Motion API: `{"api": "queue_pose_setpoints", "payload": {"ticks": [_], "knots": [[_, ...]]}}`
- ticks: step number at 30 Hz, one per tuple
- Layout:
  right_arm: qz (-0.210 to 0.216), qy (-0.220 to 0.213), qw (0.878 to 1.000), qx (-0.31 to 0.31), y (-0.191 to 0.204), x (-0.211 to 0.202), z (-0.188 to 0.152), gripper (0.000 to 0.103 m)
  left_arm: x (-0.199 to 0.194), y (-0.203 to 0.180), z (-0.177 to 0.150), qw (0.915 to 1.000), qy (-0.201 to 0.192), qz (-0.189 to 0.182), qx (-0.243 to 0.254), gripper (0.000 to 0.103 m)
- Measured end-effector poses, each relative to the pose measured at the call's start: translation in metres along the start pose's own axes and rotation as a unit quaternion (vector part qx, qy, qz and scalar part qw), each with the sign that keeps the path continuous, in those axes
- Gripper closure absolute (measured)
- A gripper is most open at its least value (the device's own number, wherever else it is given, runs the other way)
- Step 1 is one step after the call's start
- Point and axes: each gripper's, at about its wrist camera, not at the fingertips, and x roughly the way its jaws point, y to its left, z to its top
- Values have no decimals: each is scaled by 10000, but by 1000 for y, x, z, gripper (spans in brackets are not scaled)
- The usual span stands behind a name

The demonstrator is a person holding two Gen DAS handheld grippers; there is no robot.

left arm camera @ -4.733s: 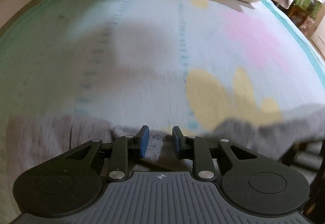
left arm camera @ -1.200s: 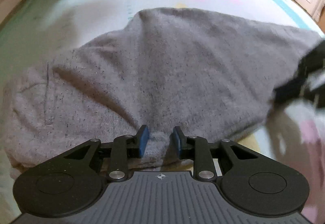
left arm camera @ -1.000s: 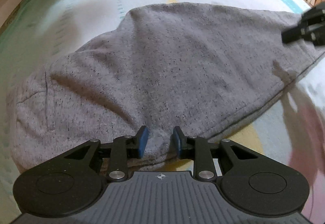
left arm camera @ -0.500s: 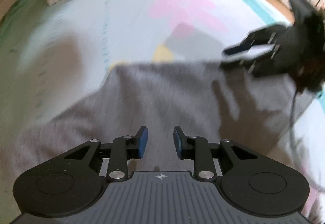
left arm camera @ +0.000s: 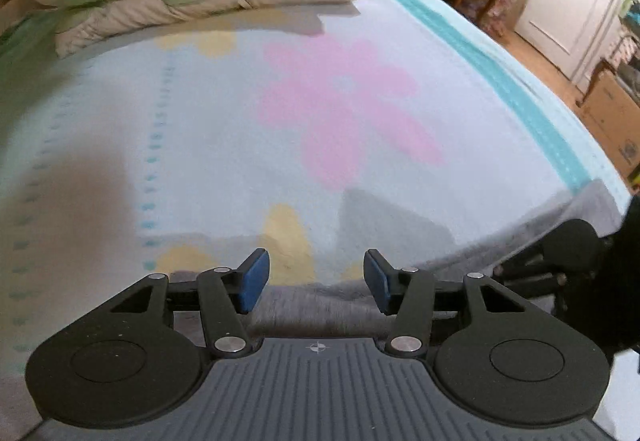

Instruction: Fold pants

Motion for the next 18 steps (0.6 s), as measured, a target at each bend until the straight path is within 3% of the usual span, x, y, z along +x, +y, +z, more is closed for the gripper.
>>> {"api": "queue_pose_setpoints", "payload": {"ticks": [6,11,14,18], "knots": [[61,-84,9996,254,-6,-8,-2,96,29,-15,-23,9967,638,199,464,52],[16,-564,9918,1143,-39,-16,11,91,25,-18,-31,9963,549,246,610,52],[-201,-395,9923,1158,-55,-1,17,88,27,-16,-30,9968,545,234,529,52],[26,-100,9926,1208,-60,23,22,84,26,-18,-31,9971,519,222,501,52]]}}
